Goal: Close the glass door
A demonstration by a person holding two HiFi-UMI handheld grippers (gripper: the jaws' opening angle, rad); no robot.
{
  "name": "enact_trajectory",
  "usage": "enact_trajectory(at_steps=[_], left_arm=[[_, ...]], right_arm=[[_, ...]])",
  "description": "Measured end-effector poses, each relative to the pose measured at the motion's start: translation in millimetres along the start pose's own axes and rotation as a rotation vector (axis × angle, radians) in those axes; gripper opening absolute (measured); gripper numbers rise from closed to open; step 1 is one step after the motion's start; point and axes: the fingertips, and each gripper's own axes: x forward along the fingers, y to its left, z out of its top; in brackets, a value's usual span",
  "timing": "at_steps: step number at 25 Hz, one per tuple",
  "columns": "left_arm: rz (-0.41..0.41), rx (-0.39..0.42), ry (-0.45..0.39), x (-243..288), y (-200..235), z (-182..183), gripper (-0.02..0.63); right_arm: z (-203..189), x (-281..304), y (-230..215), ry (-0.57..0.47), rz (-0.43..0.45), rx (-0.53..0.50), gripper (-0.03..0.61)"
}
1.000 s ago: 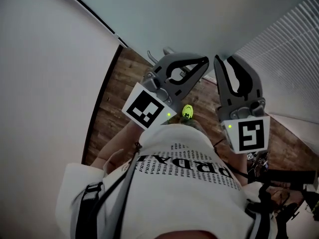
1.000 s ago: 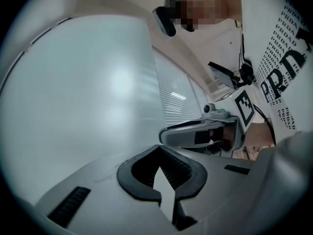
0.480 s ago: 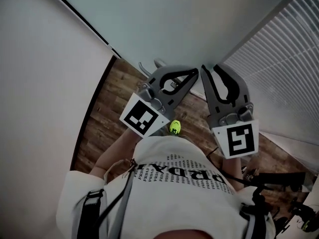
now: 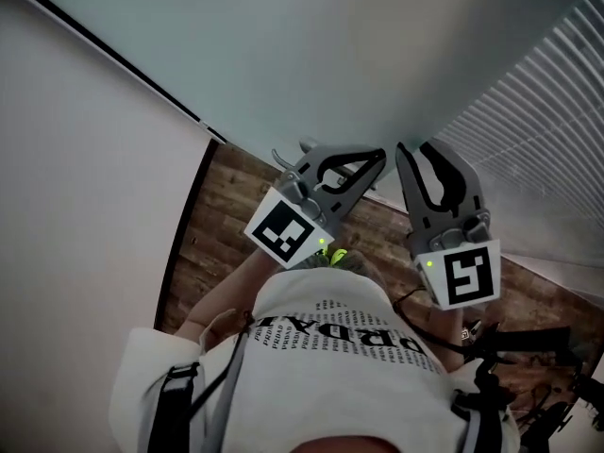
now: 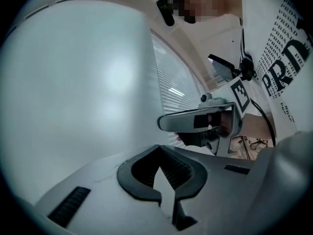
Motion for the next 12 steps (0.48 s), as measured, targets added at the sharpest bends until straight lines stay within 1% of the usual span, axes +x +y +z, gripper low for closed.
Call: enact_trajectory(at_steps=[3, 7, 10, 12], left_arm=[[-0.017, 0.026, -0.008, 3, 2, 1, -0.002], [-0.017, 0.036, -0.003, 1, 3, 3, 0.0], [0.007, 0.026, 0.002, -3, 9, 6, 0.0], [0.016, 0.014, 0.001, -3, 14, 7, 0.0]], right_arm=[[3, 0, -1, -0.019, -0.015, -0.015, 0.061], [5, 0, 1, -0.02, 0.005, -0.018, 0.061], [10, 5, 4, -0.025, 0.021, -0.031, 0.061], [11, 7, 2, -0.026, 0.015, -0.025, 0.061]])
